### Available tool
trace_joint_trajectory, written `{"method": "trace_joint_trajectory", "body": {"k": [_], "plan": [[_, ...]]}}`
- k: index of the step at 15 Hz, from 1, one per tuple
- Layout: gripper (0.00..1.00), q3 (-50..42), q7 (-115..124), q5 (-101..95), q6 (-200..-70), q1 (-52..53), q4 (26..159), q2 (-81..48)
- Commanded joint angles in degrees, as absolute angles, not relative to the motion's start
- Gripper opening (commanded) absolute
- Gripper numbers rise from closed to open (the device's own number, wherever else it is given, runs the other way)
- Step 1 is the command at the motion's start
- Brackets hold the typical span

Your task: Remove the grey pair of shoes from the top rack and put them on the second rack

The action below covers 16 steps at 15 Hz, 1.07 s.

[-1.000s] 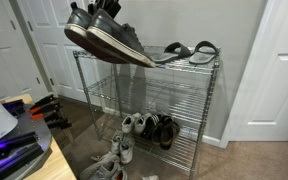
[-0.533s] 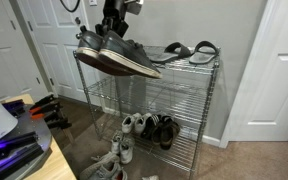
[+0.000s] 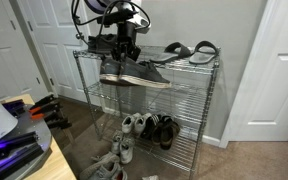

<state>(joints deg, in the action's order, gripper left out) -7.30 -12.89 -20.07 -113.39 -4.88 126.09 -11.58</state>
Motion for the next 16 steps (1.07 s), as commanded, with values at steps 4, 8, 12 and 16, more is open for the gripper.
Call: {"method": "trace_joint_trajectory", "body": {"k": [4, 8, 12, 16], "plan": [[0.16, -6.72, -12.82, -20.15, -113.25, -5.49, 125.39, -11.65], [0.07, -6.6, -13.61, -20.89, -115.53, -5.61, 127.02, -12.95], [0.07, -6.85, -14.9, -20.91, -121.15, -6.55, 130.48, -14.63], [0.07, -7.89, -16.84, -18.99, -132.04, -9.54, 134.09, -16.28]]}}
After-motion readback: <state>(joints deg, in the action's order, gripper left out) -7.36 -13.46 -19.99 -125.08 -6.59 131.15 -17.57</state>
